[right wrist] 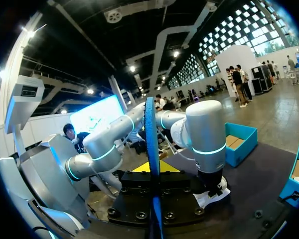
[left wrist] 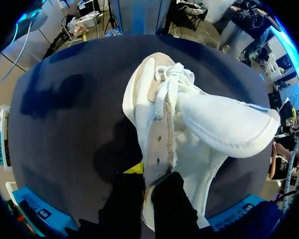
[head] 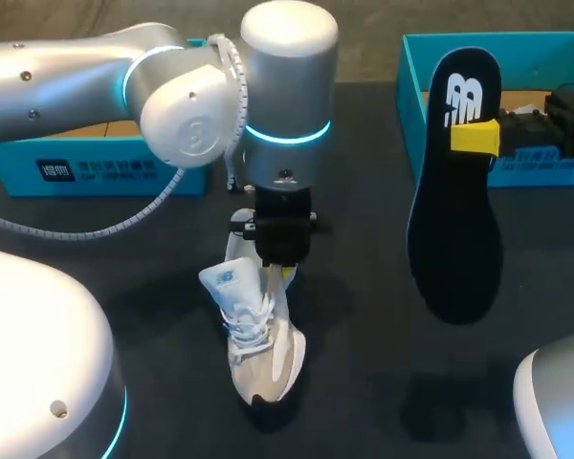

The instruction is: Take the shoe out of the shoebox, open the shoe tongue, remove and reinsert the insole, then place the shoe into the shoebox

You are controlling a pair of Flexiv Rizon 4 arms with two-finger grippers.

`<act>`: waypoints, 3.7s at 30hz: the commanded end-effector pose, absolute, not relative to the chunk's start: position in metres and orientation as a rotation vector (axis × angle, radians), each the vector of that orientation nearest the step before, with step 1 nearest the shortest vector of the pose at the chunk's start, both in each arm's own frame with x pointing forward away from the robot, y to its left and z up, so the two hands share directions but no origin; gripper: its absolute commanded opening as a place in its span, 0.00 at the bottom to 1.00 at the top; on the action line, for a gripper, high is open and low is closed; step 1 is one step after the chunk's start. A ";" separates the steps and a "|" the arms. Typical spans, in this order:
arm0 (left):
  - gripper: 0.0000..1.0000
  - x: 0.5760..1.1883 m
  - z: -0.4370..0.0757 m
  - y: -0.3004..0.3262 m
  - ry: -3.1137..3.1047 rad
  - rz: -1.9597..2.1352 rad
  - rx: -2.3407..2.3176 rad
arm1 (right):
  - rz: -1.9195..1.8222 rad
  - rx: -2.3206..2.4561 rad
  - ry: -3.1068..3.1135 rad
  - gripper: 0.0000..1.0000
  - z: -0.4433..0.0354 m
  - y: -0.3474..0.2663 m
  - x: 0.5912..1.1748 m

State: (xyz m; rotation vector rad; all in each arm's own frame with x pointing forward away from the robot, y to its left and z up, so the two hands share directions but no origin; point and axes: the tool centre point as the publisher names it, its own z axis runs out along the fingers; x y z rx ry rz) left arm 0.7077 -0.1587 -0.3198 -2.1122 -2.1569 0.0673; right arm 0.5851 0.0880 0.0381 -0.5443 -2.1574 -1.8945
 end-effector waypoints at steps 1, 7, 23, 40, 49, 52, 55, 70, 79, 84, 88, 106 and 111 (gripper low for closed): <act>0.00 0.705 -0.324 -0.163 -2.168 0.065 -2.098 | -1.888 -0.542 -2.158 0.00 0.039 0.090 0.589; 0.00 0.699 -0.329 -0.167 -2.168 0.058 -2.091 | -1.888 -0.542 -2.158 0.00 0.039 0.090 0.589; 0.00 0.665 -0.353 -0.187 -2.060 0.088 -2.116 | -1.888 -0.542 -2.158 0.00 0.039 0.090 0.589; 0.00 0.670 -0.375 -0.203 -2.137 0.150 -2.067 | -1.888 -0.542 -2.158 0.00 0.039 0.090 0.589; 1.00 0.684 -0.355 -0.213 -2.275 0.343 -2.066 | -1.888 -0.542 -2.158 0.00 0.039 0.090 0.589; 1.00 0.691 -0.338 -0.217 -2.345 0.481 -2.071 | -1.888 -0.542 -2.158 0.00 0.039 0.090 0.589; 1.00 0.699 -0.320 -0.221 -2.410 0.640 -2.081 | -1.888 -0.542 -2.158 0.00 0.039 0.090 0.589; 1.00 0.718 -0.242 -0.220 -2.579 1.467 -2.114 | -1.888 -0.542 -2.158 0.00 0.039 0.090 0.589; 1.00 0.730 -0.204 -0.219 -2.546 1.929 -2.180 | -1.888 -0.542 -2.158 0.00 0.039 0.090 0.589; 1.00 0.737 -0.184 -0.219 -2.515 2.137 -2.179 | -1.888 -0.542 -2.158 0.00 0.039 0.090 0.589; 1.00 0.742 -0.174 -0.218 -2.484 2.264 -2.171 | -1.888 -0.542 -2.158 0.00 0.039 0.090 0.589; 1.00 0.763 -0.155 -0.214 -2.419 2.474 -2.187 | -1.888 -0.542 -2.158 0.00 0.039 0.090 0.589; 1.00 0.767 -0.150 -0.210 -2.399 2.471 -2.224 | -1.888 -0.542 -2.158 0.00 0.039 0.090 0.589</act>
